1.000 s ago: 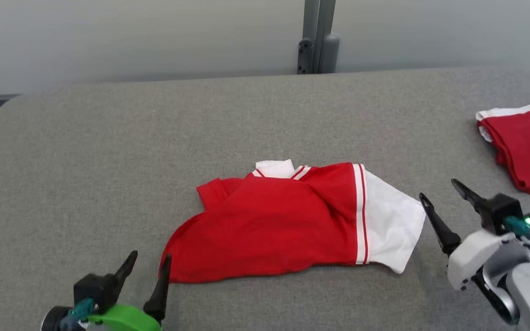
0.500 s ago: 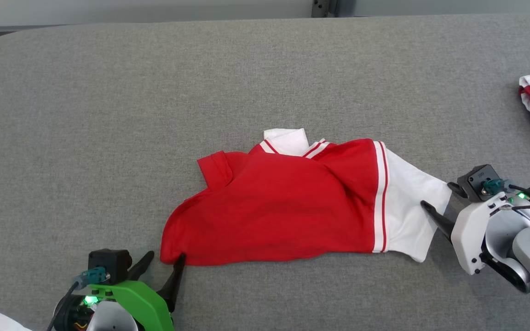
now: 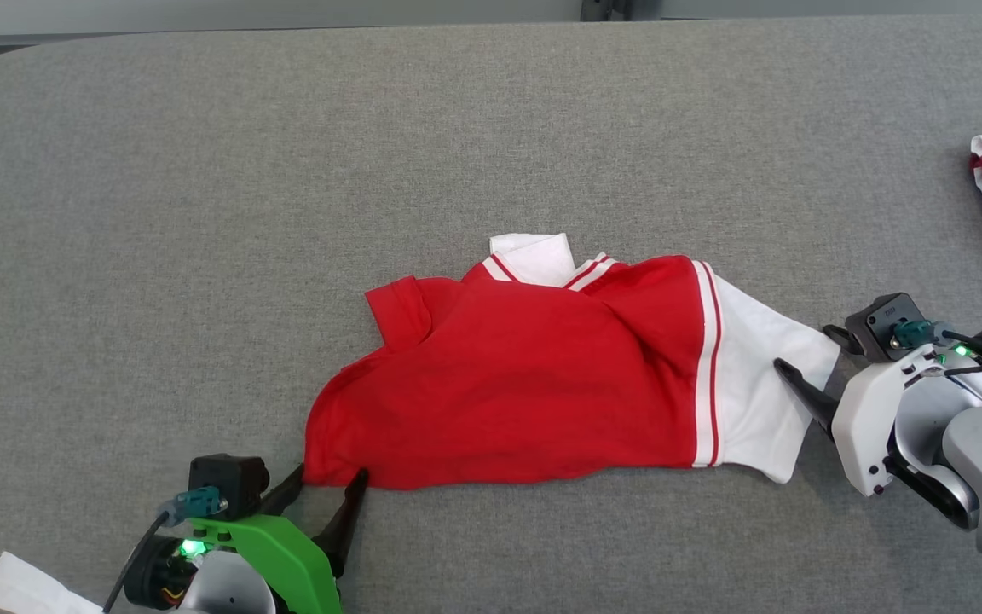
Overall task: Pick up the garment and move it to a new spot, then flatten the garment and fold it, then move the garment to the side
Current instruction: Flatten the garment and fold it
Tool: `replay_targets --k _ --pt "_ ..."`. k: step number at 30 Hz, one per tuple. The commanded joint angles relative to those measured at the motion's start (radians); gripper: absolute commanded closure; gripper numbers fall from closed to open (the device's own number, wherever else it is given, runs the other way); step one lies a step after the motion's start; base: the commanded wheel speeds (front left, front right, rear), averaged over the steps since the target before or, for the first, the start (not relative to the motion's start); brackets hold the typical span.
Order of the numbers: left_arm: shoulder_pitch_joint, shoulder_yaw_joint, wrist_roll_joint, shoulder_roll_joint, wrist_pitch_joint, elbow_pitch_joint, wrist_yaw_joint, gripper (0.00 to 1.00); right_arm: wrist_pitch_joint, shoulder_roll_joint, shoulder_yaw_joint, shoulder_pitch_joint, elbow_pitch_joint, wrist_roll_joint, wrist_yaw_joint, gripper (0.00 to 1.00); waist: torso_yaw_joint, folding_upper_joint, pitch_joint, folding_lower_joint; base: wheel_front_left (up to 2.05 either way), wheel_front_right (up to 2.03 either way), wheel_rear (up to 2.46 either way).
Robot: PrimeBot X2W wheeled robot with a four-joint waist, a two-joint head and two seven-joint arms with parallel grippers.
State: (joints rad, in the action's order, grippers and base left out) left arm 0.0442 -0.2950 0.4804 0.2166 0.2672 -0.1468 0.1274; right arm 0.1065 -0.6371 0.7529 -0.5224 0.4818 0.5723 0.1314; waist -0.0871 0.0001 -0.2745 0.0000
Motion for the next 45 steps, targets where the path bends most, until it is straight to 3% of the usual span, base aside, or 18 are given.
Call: replay_targets --k 1,2,3,4,5,10,13,20,24,33,40,45 --pt "0.007 -0.016 0.006 0.007 0.003 -0.012 0.004 0.38 0.02 0.011 0.031 0.019 0.03 0.013 -0.001 0.0 0.0 -0.0001 0.0 0.0 0.0 0.0 0.0" --pt "0.009 -0.025 0.011 0.011 0.001 -0.016 0.005 0.59 0.022 0.016 0.039 0.021 0.034 0.024 -0.001 0.0 -0.001 -0.0001 0.001 0.0 0.0 0.0 0.0" --pt "0.011 -0.033 0.018 0.013 -0.001 -0.018 0.005 0.94 0.029 0.02 0.054 0.022 0.035 0.035 -0.001 0.0 -0.001 -0.0001 0.002 0.0 0.0 0.0 0.0" --pt "0.014 -0.041 0.024 0.016 -0.008 -0.019 0.005 1.0 0.025 0.019 0.07 0.021 0.029 0.043 0.001 0.71 -0.002 -0.0001 0.003 0.0 0.0 0.0 0.0" --pt "0.018 -0.045 0.029 0.02 -0.016 -0.019 0.005 1.0 0.006 0.02 0.068 0.017 0.029 0.055 0.002 1.0 -0.001 -0.0001 0.004 0.0 0.0 0.0 0.0" --pt "0.012 -0.057 0.075 0.038 -0.024 -0.009 0.004 1.0 -0.054 0.021 0.062 0.018 0.005 0.151 -0.001 1.0 0.003 -0.0001 0.028 0.0 0.0 0.0 0.0" --pt "-0.017 -0.054 0.173 0.044 -0.008 0.071 0.004 1.0 -0.104 0.02 0.0 0.026 -0.048 0.274 -0.001 1.0 0.009 -0.0001 0.052 0.0 0.0 0.0 0.0" --pt "-0.109 -0.019 0.418 0.156 0.045 0.477 0.004 1.0 -0.184 -0.089 -0.189 0.103 -0.29 0.544 -0.001 1.0 0.026 -0.0001 0.122 0.0 0.0 0.0 0.0" --pt "-0.138 0.05 0.529 0.191 0.062 0.704 0.0 1.0 -0.224 -0.159 -0.319 0.155 -0.449 0.655 -0.001 1.0 0.037 -0.0001 0.149 0.0 0.0 0.0 0.0" --pt "-0.041 0.178 0.665 0.213 0.105 0.968 -0.082 1.0 -0.261 -0.218 -0.554 0.226 -0.734 0.812 -0.001 1.0 0.077 -0.0001 0.181 0.0 0.0 0.0 0.0" --pt "0.12 0.249 0.66 0.247 0.163 1.015 -0.182 1.0 -0.259 -0.241 -0.754 0.25 -0.831 0.86 -0.001 1.0 0.106 -0.0001 0.182 0.0 0.0 0.0 0.0" --pt "0.306 0.243 0.646 0.285 0.229 0.976 -0.234 1.0 -0.204 -0.251 -0.862 0.193 -0.874 0.858 -0.001 1.0 0.119 -0.0001 0.123 0.0 0.0 0.0 0.0"
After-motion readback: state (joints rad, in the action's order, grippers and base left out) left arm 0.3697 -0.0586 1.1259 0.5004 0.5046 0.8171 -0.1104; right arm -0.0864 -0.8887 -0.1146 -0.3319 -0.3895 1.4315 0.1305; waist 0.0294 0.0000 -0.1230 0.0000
